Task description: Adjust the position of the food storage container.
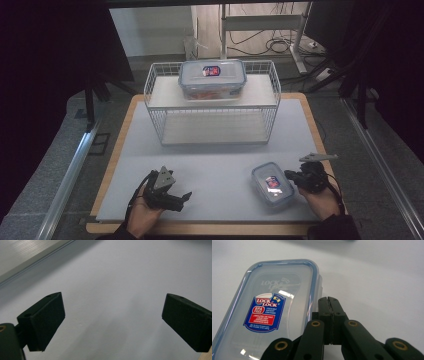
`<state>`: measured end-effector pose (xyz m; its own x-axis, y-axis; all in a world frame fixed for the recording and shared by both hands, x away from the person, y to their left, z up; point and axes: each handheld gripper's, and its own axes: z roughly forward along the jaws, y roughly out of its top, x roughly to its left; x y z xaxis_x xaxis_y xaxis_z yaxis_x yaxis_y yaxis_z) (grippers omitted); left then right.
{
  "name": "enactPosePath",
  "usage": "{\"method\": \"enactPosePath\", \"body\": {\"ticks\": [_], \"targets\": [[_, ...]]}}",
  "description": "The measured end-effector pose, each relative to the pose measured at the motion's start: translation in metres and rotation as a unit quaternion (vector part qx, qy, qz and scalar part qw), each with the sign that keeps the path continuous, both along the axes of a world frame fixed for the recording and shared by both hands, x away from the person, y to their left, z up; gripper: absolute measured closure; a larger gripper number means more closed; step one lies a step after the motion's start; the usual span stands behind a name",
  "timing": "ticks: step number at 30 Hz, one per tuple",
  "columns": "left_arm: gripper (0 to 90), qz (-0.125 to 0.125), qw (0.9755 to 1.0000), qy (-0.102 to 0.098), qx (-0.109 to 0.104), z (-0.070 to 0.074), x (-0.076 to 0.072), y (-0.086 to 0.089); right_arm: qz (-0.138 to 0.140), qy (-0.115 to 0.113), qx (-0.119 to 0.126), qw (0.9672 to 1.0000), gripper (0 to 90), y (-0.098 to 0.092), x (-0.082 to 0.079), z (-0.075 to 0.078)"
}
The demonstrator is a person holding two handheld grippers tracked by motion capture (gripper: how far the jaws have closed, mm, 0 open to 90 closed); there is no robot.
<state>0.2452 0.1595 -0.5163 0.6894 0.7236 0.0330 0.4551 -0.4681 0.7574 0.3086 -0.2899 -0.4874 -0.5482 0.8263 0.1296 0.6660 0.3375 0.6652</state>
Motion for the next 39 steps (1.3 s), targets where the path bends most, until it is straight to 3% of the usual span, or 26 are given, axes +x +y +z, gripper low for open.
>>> {"method": "enactPosePath", "body": {"ticks": [7,11,18,30,35,39], "targets": [[4.5,-0.003,1.0000,0.003,0.000,-0.001,0.000,-0.003,0.038,-0.013,-0.010,0.9992,89.7,0.030,0.000,-0.002],[4.5,-0.001,1.0000,0.001,0.000,0.000,0.000,-0.001,0.037,-0.028,-0.016,0.9988,87.9,0.024,-0.006,0.001],[4.5,-0.001,1.0000,0.003,-0.003,0.000,0.000,-0.001,0.008,-0.052,-0.010,0.9985,89.8,0.003,-0.036,0.012],[4.4,-0.001,1.0000,0.001,0.001,0.000,-0.001,-0.002,0.021,-0.017,-0.029,0.9992,89.8,0.002,-0.083,0.002],[4.4,-0.001,1.0000,0.002,0.003,0.000,-0.001,-0.003,0.045,0.012,-0.028,0.9985,89.8,0.009,-0.088,-0.007],[4.5,-0.002,1.0000,0.005,-0.001,-0.001,0.000,-0.003,0.059,0.012,-0.025,0.9979,89.9,0.017,-0.085,-0.007]]}}
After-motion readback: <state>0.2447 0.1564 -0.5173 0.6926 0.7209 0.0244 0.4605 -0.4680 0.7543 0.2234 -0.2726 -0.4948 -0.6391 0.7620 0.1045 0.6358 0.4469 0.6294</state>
